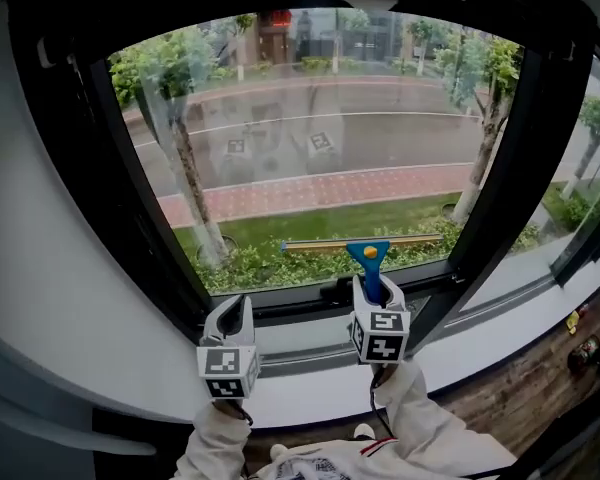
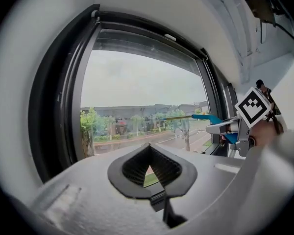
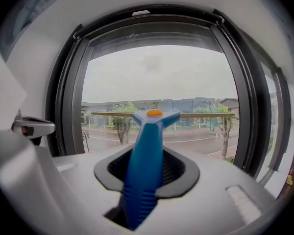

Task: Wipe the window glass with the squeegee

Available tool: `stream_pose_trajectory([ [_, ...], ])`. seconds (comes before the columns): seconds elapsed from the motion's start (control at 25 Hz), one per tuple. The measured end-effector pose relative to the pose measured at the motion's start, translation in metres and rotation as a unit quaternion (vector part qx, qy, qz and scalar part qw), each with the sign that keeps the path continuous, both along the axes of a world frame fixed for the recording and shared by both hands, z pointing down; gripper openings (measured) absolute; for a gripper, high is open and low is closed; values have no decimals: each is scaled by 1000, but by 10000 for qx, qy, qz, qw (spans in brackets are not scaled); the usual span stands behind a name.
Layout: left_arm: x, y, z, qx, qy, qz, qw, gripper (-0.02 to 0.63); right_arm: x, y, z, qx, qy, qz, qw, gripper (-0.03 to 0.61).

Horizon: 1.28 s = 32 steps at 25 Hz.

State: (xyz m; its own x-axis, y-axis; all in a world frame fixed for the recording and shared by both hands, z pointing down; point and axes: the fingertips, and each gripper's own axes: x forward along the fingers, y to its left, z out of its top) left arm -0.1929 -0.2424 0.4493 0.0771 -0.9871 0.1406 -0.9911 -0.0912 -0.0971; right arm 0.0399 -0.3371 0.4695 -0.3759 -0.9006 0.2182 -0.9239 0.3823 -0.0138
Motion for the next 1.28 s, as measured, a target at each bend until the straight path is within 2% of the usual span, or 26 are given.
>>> stream_pose_trajectory([
  [0.16, -42, 4, -28, 17, -408, -71, 9991, -2, -40, 14, -25, 103, 66, 20, 9999, 121],
  [0.24, -61, 9, -47, 75, -371, -73, 9993, -2, -67, 22, -45, 177, 2, -94, 9998, 121],
  [0.36, -73, 11, -85, 293, -116, 55, 9995, -2, -102, 31, -90, 468, -59, -254, 9986, 121],
  [0.52, -77, 5, -149, 681, -1, 186, 9975, -2, -135, 32, -169, 1003, -181, -435, 9938, 121],
  [0.8, -71, -22, -245, 1157, 24, 308, 9928, -2, -167, 11, -297, 1717, -393, -675, 9821, 121],
  [1.16, -71, -43, -330, 1566, -145, 177, 9874, -2, -187, -16, -378, 2009, -383, -671, 9766, 121],
  [1.28, -70, -51, -340, 1605, -276, 150, 9865, -2, -195, -20, -397, 2182, -426, -717, 9723, 121],
])
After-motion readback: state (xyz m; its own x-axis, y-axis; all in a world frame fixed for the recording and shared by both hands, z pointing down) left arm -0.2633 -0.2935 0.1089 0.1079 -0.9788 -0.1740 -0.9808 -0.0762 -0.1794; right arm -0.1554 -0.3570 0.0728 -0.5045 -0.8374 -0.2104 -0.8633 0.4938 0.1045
